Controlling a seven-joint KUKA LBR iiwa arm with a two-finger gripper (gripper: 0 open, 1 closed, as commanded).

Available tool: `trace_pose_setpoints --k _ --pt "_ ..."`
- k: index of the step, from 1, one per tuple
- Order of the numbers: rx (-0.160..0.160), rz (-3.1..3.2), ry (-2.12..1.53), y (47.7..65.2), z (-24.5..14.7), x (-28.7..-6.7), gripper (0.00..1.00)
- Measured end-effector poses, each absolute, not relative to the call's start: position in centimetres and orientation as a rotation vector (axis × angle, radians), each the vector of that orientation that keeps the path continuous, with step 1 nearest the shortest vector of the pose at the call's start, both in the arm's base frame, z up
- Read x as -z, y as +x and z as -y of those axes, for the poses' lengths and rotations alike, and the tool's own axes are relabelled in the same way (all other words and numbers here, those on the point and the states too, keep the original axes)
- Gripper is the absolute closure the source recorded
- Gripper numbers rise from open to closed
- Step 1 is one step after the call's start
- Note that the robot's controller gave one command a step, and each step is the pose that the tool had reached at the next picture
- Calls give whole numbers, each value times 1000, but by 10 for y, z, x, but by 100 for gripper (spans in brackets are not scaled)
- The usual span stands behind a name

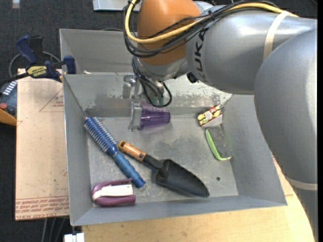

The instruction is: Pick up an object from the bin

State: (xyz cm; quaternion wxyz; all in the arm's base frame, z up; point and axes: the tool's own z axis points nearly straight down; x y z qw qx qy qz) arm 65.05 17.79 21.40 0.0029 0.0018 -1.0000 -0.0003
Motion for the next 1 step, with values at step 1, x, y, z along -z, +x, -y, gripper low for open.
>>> trace_pose_setpoints --k 1 --pt "3 3143 0 652 -177 -220 0"
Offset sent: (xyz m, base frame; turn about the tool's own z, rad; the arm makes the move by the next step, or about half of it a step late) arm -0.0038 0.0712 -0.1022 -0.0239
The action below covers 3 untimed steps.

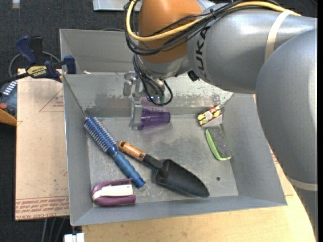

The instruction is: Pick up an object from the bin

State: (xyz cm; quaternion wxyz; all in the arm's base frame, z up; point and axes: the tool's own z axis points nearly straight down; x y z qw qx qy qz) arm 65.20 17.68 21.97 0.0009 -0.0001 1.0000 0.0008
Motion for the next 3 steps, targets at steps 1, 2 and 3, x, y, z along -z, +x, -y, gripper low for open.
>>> trace_pose_setpoints --k 1,2,3 --pt "-6 -3140 -41 649 -243 -125 0" --pt "-2 -3134 -163 610 -225 -115 0" --pt "-9 -3138 -26 600 -238 -76 0"
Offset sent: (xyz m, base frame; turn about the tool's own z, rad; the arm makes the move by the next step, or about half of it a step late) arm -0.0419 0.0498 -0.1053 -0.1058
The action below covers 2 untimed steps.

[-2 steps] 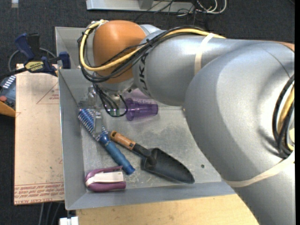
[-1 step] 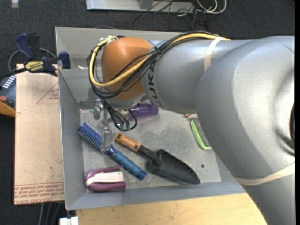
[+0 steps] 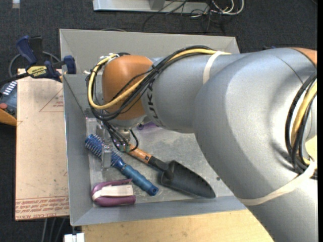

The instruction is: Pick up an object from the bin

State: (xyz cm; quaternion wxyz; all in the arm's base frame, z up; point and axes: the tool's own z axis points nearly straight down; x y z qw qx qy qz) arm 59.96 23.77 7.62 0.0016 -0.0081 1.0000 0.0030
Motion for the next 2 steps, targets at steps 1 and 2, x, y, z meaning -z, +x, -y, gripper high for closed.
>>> trace_pose_setpoints --k 1,2 --pt "-6 -3134 -42 616 -250 -70 0" --pt "-10 -3137 72 594 -245 -70 0"
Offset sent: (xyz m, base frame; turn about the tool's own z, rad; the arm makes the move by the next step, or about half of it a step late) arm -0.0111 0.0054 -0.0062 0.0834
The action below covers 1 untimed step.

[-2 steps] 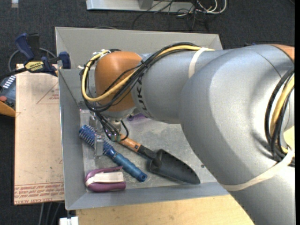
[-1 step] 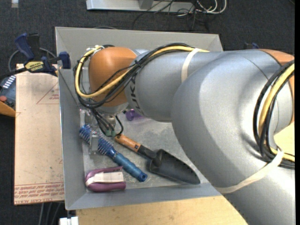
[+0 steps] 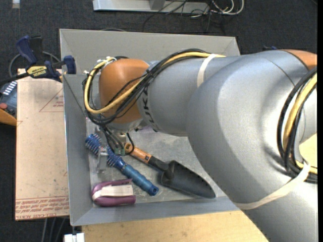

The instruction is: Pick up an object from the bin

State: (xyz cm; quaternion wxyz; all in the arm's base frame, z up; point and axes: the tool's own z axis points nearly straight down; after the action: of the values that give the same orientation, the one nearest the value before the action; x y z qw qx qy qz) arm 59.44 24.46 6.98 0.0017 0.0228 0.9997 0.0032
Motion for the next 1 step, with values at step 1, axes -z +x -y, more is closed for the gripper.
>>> trace_pose_setpoints --k 1 --pt "-9 -3133 40 595 -252 -70 100"
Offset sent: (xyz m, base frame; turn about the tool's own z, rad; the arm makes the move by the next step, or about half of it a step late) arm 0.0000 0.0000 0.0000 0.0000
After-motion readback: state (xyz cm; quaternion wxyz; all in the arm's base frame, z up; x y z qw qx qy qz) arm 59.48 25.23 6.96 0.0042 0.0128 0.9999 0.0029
